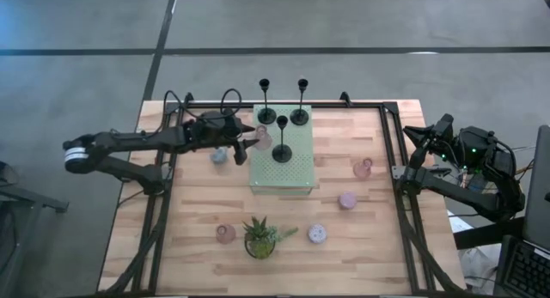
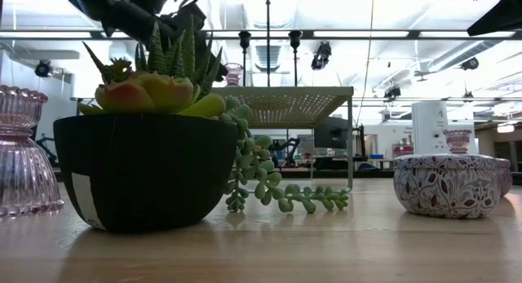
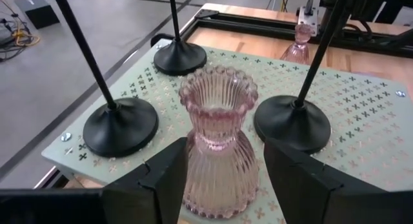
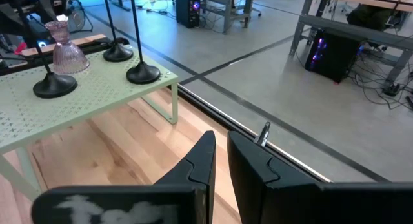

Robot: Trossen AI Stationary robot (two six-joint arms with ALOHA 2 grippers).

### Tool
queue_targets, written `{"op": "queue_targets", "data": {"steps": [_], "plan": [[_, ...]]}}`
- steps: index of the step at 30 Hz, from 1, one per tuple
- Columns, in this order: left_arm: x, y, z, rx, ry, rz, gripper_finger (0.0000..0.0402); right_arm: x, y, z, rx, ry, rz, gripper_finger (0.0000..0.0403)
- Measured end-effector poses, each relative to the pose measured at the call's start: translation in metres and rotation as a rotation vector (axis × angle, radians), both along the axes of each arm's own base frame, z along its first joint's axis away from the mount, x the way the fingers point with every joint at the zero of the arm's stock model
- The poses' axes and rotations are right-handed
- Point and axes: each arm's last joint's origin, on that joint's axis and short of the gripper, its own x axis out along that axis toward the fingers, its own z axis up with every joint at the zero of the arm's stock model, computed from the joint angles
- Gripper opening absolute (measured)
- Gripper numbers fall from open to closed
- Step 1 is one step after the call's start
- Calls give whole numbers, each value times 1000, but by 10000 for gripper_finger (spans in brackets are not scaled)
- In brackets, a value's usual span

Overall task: Pick & Place candle stick holders
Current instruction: Put the top pink glass candle holder on the shelf

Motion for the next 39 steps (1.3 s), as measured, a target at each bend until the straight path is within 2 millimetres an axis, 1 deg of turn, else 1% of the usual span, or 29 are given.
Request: {"op": "queue_targets", "data": {"steps": [4,9,16,21,28,39], "plan": [[6,2,-8,-14,-5,-1,206,0,0,0,0,-1,0,34],[15,5,-10,-7,-49,2,206,0,0,0,0,0,0,34],[27,8,-18,-27,-50,10,195,0,0,0,0,0,0,34],[32,10,-19,-34,-91,18,175,0,0,0,0,0,0,34],[35,12,-18,-20,-120,42,130,0,0,0,0,0,0,34],[39,14,-16,1,-174,68,130,0,0,0,0,0,0,34]]}}
